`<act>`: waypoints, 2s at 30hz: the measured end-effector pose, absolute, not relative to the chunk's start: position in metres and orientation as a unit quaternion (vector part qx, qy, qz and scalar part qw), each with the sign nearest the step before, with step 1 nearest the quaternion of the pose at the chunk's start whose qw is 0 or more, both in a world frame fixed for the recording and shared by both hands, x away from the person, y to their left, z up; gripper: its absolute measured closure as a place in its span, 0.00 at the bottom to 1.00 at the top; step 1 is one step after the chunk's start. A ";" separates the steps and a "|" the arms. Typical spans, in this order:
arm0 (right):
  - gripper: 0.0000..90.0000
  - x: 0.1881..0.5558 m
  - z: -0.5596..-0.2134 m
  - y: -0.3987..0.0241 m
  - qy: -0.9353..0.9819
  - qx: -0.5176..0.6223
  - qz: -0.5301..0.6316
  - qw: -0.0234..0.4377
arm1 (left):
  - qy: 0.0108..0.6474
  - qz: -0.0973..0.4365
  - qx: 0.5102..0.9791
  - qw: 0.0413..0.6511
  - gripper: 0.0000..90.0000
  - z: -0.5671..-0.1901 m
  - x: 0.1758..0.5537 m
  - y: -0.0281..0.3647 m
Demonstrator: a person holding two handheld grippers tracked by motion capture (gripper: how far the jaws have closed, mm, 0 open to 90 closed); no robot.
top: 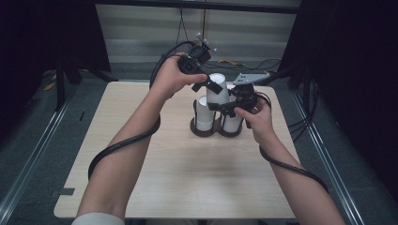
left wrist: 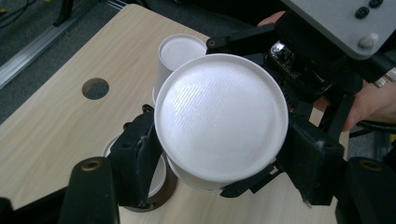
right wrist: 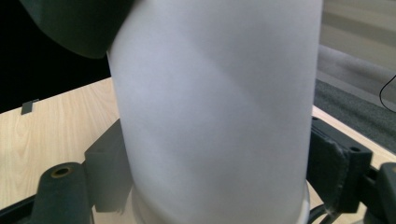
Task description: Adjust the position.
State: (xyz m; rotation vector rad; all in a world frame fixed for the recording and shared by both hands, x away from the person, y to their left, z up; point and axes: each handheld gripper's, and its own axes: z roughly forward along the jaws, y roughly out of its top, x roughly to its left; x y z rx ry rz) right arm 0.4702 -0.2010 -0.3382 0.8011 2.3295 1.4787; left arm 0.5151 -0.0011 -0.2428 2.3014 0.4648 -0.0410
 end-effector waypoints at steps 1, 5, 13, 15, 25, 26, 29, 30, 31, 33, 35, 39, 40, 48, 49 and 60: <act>0.23 0.470 -0.338 -0.201 0.803 0.278 0.510 0.131 | 0.181 -0.013 0.903 0.388 0.36 -0.243 0.514 -0.001; 0.23 0.471 -0.335 -0.205 0.799 0.287 0.513 0.126 | 0.174 0.001 0.902 0.395 0.29 -0.243 0.512 0.002; 0.23 0.474 -0.335 -0.219 0.800 0.300 0.507 0.113 | 0.169 0.026 0.905 0.389 0.24 -0.247 0.508 0.014; 0.23 0.474 -0.334 -0.220 0.808 0.297 0.496 0.113 | 0.168 0.024 0.908 0.384 0.24 -0.251 0.507 0.017; 0.23 0.472 -0.329 -0.224 0.836 0.286 0.457 0.105 | 0.167 0.014 0.911 0.377 0.23 -0.267 0.506 0.029; 0.23 0.473 -0.329 -0.224 0.837 0.287 0.454 0.103 | 0.167 0.013 0.911 0.377 0.23 -0.268 0.506 0.029; 0.23 0.474 -0.329 -0.224 0.843 0.285 0.444 0.100 | 0.167 0.012 0.912 0.374 0.23 -0.271 0.506 0.030; 0.23 0.474 -0.329 -0.224 0.846 0.283 0.440 0.101 | 0.166 0.012 0.913 0.372 0.23 -0.272 0.505 0.031; 0.23 0.474 -0.329 -0.224 0.849 0.281 0.436 0.100 | 0.166 0.012 0.914 0.370 0.23 -0.273 0.505 0.031; 0.23 0.475 -0.329 -0.223 0.854 0.280 0.427 0.098 | 0.166 0.012 0.915 0.368 0.23 -0.276 0.504 0.031; 0.23 0.475 -0.329 -0.222 0.862 0.277 0.414 0.097 | 0.161 0.013 0.916 0.366 0.23 -0.278 0.504 0.032; 0.23 0.476 -0.328 -0.221 0.873 0.271 0.395 0.095 | 0.163 0.013 0.916 0.366 0.23 -0.282 0.504 0.034; 0.23 0.476 -0.328 -0.221 0.874 0.271 0.392 0.094 | 0.165 0.013 0.916 0.367 0.23 -0.283 0.504 0.034; 0.23 0.478 -0.321 -0.221 0.884 0.266 0.374 0.092 | 0.162 0.013 0.917 0.364 0.23 -0.288 0.505 0.037; 0.23 0.478 -0.321 -0.220 0.886 0.262 0.372 0.092 | 0.162 0.012 0.917 0.364 0.23 -0.288 0.505 0.038; 0.23 0.481 -0.314 -0.217 0.904 0.247 0.337 0.092 | 0.163 0.007 0.918 0.362 0.23 -0.294 0.504 0.040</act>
